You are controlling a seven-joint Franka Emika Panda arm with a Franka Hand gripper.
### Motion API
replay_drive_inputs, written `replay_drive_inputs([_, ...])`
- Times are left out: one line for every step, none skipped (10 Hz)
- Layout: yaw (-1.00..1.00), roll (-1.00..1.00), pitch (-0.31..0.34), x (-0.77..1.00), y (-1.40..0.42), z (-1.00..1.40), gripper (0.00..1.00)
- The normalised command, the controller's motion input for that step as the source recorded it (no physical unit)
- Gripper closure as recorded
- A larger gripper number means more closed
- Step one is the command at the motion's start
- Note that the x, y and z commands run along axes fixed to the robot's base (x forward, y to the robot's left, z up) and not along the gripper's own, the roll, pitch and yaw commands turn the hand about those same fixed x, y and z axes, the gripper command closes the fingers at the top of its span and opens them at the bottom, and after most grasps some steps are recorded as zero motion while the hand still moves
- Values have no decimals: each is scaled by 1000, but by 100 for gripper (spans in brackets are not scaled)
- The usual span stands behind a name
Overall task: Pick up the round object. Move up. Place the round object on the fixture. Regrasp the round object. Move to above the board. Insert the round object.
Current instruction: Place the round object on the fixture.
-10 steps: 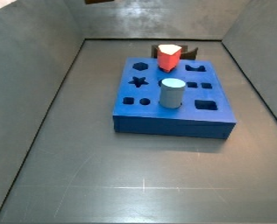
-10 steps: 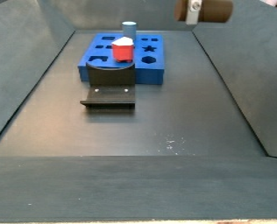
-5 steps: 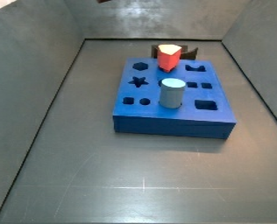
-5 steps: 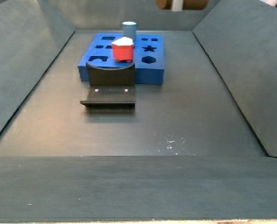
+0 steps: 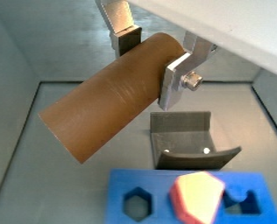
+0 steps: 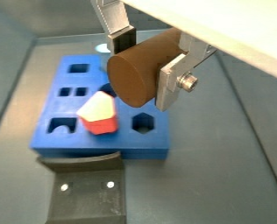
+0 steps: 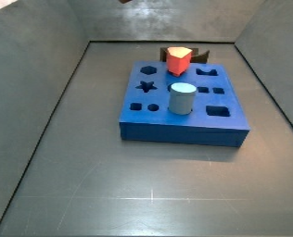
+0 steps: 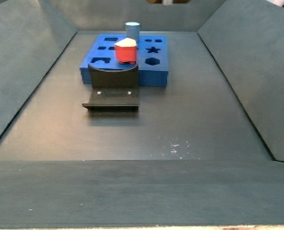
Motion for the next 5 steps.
replay_drive_inputs([1000, -596, 79, 1000, 775, -388, 100])
replay_drive_inputs([1000, -662, 93, 1000, 840, -429, 100])
replay_drive_inputs([1000, -706, 88, 1000, 737, -356, 100])
replay_drive_inputs([1000, -735, 94, 1000, 626, -277, 100])
replay_drive_inputs([1000, -781, 111, 1000, 443, -206, 100])
